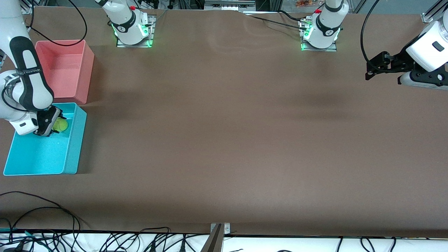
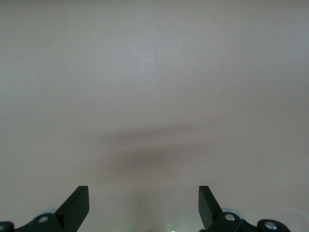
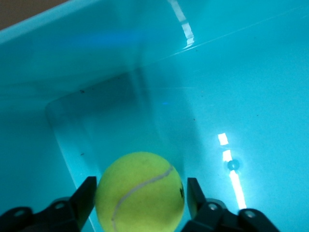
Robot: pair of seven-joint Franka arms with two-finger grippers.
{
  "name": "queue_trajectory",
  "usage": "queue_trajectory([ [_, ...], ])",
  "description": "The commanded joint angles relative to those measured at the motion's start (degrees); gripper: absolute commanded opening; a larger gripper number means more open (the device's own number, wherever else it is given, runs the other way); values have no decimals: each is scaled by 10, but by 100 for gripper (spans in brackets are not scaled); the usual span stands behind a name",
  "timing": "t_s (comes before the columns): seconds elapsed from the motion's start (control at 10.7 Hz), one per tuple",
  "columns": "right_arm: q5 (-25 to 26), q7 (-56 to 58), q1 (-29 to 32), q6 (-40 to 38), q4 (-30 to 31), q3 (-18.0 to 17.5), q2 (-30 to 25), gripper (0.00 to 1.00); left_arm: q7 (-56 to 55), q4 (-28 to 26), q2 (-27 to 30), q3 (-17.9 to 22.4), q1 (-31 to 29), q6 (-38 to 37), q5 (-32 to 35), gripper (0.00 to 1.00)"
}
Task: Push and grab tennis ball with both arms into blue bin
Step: 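Open the right gripper to drop the ball into the bin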
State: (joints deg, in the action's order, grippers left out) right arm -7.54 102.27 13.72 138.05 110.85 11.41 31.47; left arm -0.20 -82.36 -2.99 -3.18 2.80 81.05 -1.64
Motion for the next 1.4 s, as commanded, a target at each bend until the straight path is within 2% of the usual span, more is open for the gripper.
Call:
queue_trajectory([
  [0.0, -11, 18, 0, -4, -15, -2, -4, 100, -12, 11, -2, 5, 5, -4, 6, 100],
  [0.37, -11, 13, -34, -13, 8, -9, -105, 100, -12, 11, -3, 4, 6, -4, 14, 100],
  [0.65, -11, -23, -66, -46, 61, -11, -226, 100, -13, 11, -2, 5, 5, -4, 14, 100],
  [0.84, -11, -172, -92, -173, 65, -14, -290, 100, -15, 11, -3, 5, 5, -4, 14, 100],
  [0.93, -11, -227, -98, -205, 65, -24, -311, 100, -16, 11, -2, 4, 5, -4, 14, 100],
  [1.3, -7, -436, -103, -216, 60, -77, -345, 100, -15, 11, -3, 3, 6, -4, 14, 100],
])
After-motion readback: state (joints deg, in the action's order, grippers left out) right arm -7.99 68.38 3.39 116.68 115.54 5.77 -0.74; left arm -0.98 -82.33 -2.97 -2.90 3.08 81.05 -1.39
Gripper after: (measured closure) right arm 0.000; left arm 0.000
